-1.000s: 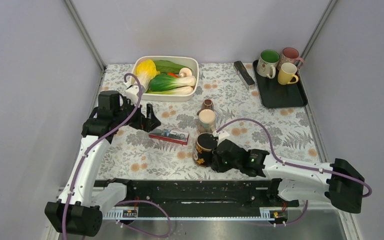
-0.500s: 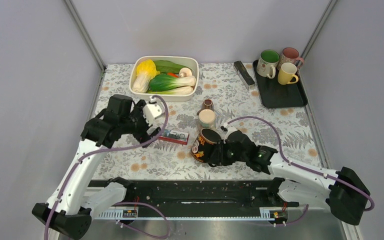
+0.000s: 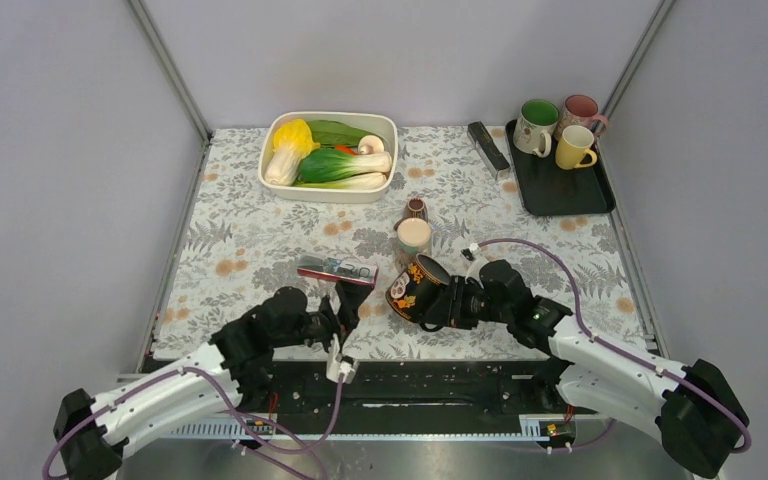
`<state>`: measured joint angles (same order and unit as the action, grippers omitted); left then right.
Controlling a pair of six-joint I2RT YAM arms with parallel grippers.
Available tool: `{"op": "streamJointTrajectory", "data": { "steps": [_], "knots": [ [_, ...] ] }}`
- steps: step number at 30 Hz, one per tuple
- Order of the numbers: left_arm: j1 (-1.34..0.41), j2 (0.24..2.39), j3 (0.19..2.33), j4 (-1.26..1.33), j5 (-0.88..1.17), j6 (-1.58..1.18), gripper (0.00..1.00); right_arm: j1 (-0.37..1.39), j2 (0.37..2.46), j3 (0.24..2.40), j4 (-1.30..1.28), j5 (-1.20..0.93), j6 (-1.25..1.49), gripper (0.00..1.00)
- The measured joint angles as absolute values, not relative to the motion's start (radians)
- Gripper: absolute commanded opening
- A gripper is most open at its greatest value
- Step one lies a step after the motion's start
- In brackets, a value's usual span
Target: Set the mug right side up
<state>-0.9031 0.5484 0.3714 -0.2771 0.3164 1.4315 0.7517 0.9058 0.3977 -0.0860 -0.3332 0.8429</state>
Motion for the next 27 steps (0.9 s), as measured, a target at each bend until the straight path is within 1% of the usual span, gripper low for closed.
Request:
{"op": "streamJointTrajectory", "data": {
  "steps": [3,5,8,13,16,21,27],
  "knots": [
    [-0.934,0.605,0.273,-0.075,0.341,1.491,0.99,0.738,0.906,0.398,-0.067,-0.349,0.859,0.0],
    [-0.958,0.683,0.222,0.118,0.352,1.51,0.99,0.732,0.906,0.397,-0.06,-0.358,0.867,0.0],
    [-0.995,0.821,0.185,0.368,0.353,1.52,0.98,0.726,0.902,0.386,-0.047,-0.359,0.873,0.0],
    [-1.022,1.008,0.175,0.627,0.336,1.526,0.95,0.72,0.895,0.361,-0.027,-0.36,0.89,0.0],
    [-1.022,1.086,0.182,0.69,0.317,1.534,0.91,0.717,0.891,0.353,-0.023,-0.36,0.907,0.0],
    [-1.015,1.136,0.225,0.69,0.292,1.567,0.9,0.71,0.877,0.351,-0.01,-0.366,0.933,0.0],
    [-0.993,1.203,0.294,0.691,0.292,1.621,0.83,0.704,0.855,0.344,0.033,-0.391,0.968,0.0]
  ]
}}
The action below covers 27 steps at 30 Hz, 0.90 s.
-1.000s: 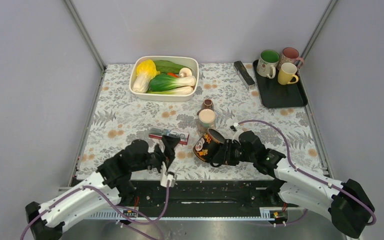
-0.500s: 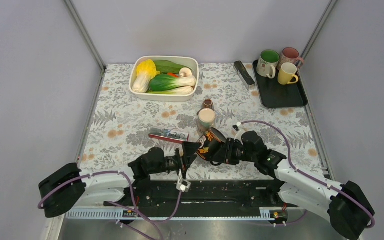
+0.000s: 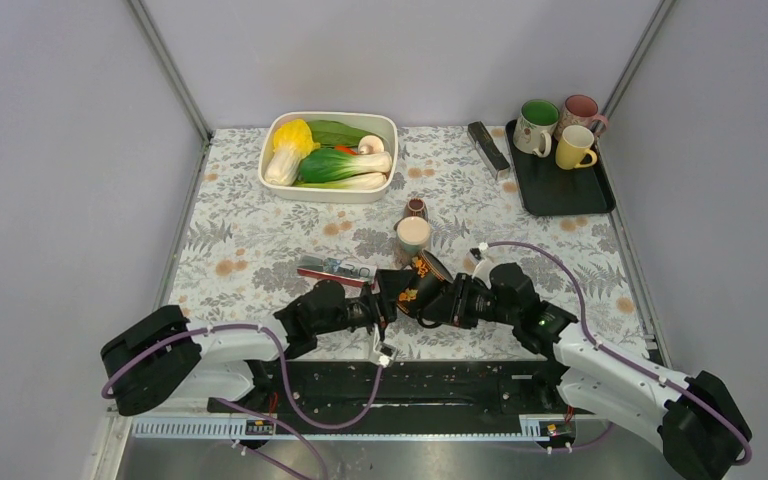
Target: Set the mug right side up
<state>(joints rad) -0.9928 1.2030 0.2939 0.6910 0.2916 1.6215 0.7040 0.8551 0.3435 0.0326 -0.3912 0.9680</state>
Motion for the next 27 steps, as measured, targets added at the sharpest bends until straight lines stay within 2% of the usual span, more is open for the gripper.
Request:
{"op": "streamJointTrajectory", "data": {
  "steps": [2,4,5,6,8,9,14,15,17,19,23,25,27],
  "knots": [
    [-0.993,1.219,0.305,0.691,0.293,1.644,0.8,0.704,0.84,0.325,0.056,-0.41,0.99,0.0],
    [-0.992,1.236,0.316,0.687,0.295,1.658,0.7,0.704,0.821,0.31,0.064,-0.42,1.008,0.0],
    [-0.991,1.245,0.323,0.682,0.298,1.665,0.59,0.704,0.811,0.307,0.063,-0.422,1.016,0.0],
    [-0.991,1.251,0.329,0.681,0.3,1.669,0.38,0.703,0.802,0.305,0.064,-0.422,1.023,0.0],
    [-0.989,1.254,0.338,0.7,0.307,1.687,0.1,0.7,0.789,0.305,0.064,-0.421,1.05,0.0],
    [-0.989,1.251,0.351,0.709,0.312,1.711,0.01,0.695,0.788,0.302,0.065,-0.431,1.069,0.0],
    [-0.987,1.238,0.379,0.78,0.368,1.815,0.0,0.678,0.791,0.302,0.078,-0.497,1.176,0.01],
    [-0.987,1.238,0.379,0.777,0.374,1.818,0.0,0.678,0.791,0.302,0.077,-0.495,1.175,0.1],
    [-0.987,1.238,0.379,0.767,0.374,1.818,0.0,0.678,0.791,0.307,0.054,-0.491,1.164,0.34],
    [-0.987,1.237,0.384,0.752,0.374,1.816,0.0,0.678,0.784,0.321,0.013,-0.485,1.142,0.5],
    [-0.988,1.234,0.435,0.635,0.358,1.761,0.0,0.686,0.736,0.371,-0.113,-0.431,0.999,0.73],
    [-0.984,1.233,0.449,0.58,0.344,1.749,0.0,0.686,0.708,0.401,-0.179,-0.409,0.929,0.79],
    [-0.982,1.232,0.456,0.528,0.328,1.746,0.0,0.686,0.693,0.433,-0.24,-0.402,0.857,0.82]
  ]
}}
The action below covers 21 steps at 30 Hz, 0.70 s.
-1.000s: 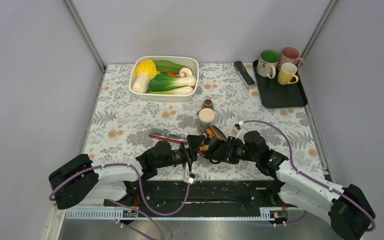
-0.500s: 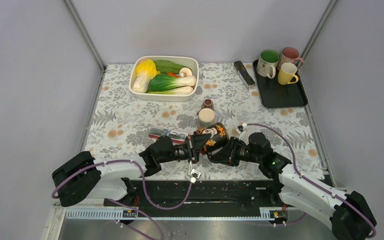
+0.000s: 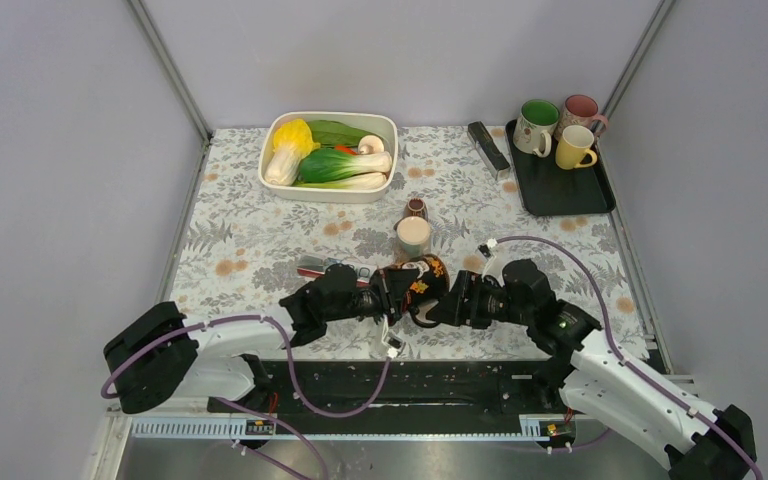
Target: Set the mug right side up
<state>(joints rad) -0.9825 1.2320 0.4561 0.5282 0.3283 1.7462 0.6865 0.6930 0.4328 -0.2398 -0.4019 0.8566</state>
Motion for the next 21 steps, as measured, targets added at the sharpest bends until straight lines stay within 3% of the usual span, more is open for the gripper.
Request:
{"op": "streamJointTrajectory", "data": {
  "steps": [5,9,21],
  "knots": [
    [-0.985,1.214,0.46,0.371,0.302,1.746,0.0,0.686,0.688,0.532,-0.373,-0.406,0.693,0.87],
    [-1.01,1.165,0.566,0.063,0.216,1.642,0.0,0.686,0.677,0.636,-0.479,-0.409,0.546,0.88],
    [-0.99,1.225,1.346,-0.906,0.094,0.909,0.0,0.686,0.704,0.863,-0.55,-0.487,-0.095,0.84]
  ]
}}
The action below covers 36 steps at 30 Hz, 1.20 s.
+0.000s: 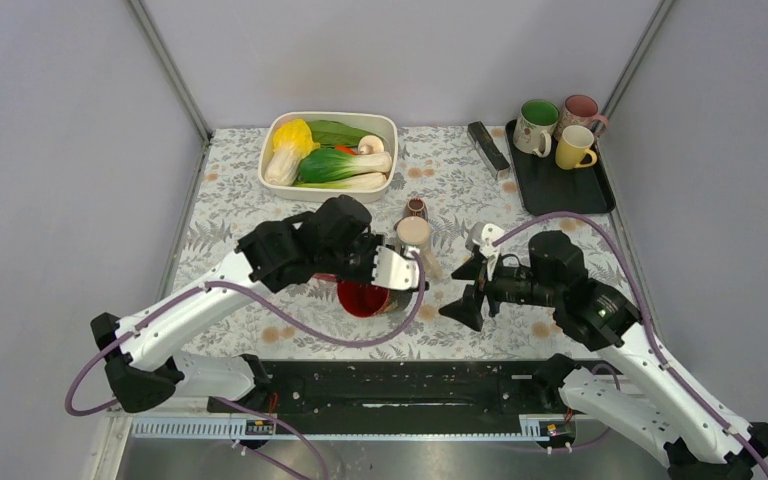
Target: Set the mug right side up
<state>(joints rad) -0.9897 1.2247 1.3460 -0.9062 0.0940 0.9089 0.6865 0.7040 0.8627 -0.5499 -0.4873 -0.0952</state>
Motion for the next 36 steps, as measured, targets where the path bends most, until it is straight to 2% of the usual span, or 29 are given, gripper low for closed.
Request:
{"op": "streamJointTrajectory", "data": {
  "steps": [4,8,17,22,25,28,36],
  "knots": [
    [-0.965,1.279,1.446,-1.092,0.109,0.678,0.0,0.687,0.782,0.877,-0.551,-0.68,-0.215,0.84],
    [-0.966,1.291,1.453,-1.206,0.139,0.558,0.0,0.688,0.887,0.93,-0.553,-0.808,-0.275,0.88],
    [-0.967,1.306,1.52,-1.301,0.208,0.441,0.0,0.706,1.002,1.05,-0.551,-0.916,-0.369,0.95],
    [-0.968,1.319,1.55,-1.296,0.241,0.405,0.0,0.768,1.067,1.085,-0.576,-0.915,-0.405,0.92],
    [-0.966,1.328,1.557,-1.305,0.247,0.385,0.0,0.778,1.12,1.125,-0.58,-0.908,-0.415,0.82],
    [-0.954,1.333,1.575,-1.324,0.245,0.356,0.0,0.779,1.161,1.164,-0.586,-0.91,-0.414,0.77],
    [-0.949,1.333,1.604,-1.357,0.244,0.332,0.0,0.786,1.188,1.2,-0.592,-0.898,-0.419,0.87]
  ]
}}
